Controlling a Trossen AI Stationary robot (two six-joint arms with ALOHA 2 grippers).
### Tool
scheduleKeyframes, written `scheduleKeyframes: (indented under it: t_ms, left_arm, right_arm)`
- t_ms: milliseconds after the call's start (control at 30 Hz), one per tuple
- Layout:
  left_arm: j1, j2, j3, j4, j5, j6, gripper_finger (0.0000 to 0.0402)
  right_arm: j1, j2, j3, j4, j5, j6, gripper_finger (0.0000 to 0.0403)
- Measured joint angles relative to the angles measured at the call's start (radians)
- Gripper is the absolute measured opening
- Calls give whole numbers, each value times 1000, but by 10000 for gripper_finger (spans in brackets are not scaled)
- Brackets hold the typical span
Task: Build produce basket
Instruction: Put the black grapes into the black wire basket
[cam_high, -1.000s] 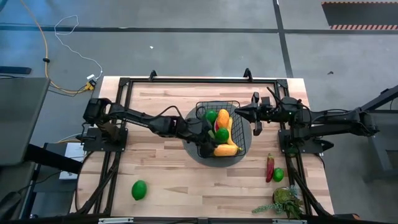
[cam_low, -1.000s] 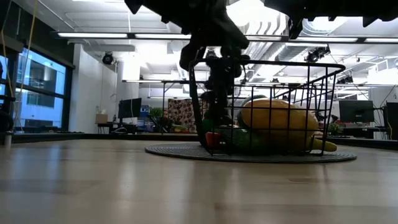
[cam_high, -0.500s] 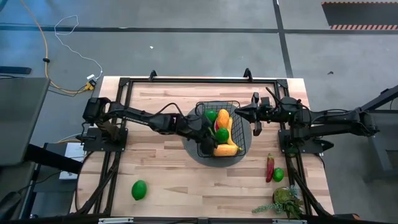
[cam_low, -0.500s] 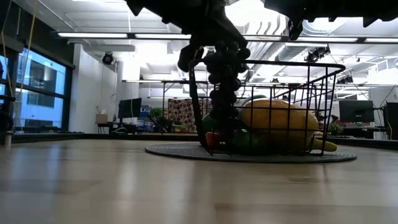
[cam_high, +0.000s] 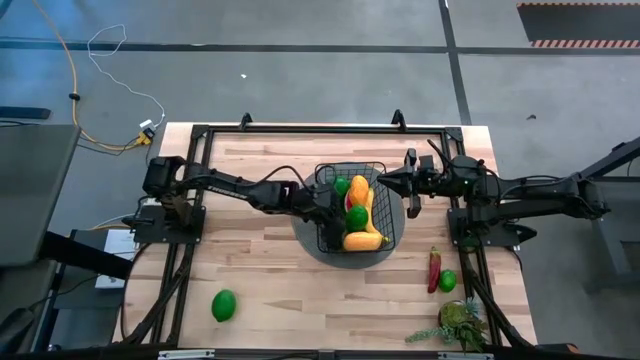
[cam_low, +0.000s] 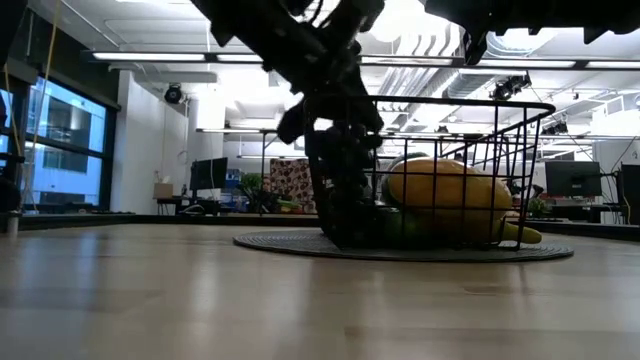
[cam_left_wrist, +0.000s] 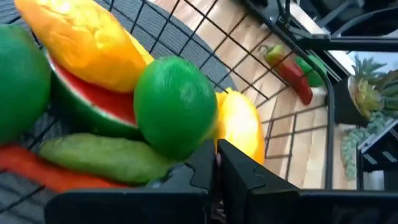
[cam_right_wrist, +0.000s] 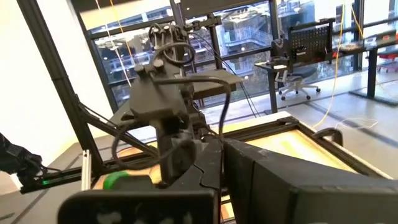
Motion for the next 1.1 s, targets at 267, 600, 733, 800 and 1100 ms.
scheduleKeyframes:
  t_ms: [267, 600, 733, 800, 1100]
  left_arm:
    - [15, 48, 0, 32, -27, 0, 21]
    - [23, 48, 0, 34, -69, 18, 45]
    - [25, 48, 0, 38, -73, 45, 66]
    - [25, 48, 0, 43, -82, 60, 79]
    - [63, 46, 4, 79, -109, 100, 145]
  right_arm:
    - [0, 0, 0, 0, 1, 11, 0]
    - [0, 0, 0, -1, 1, 11, 0]
    - [0, 0, 0, -1, 1, 12, 0]
    - [0, 0, 0, -1, 1, 11, 0]
    - [0, 0, 0, -1, 1, 34, 0]
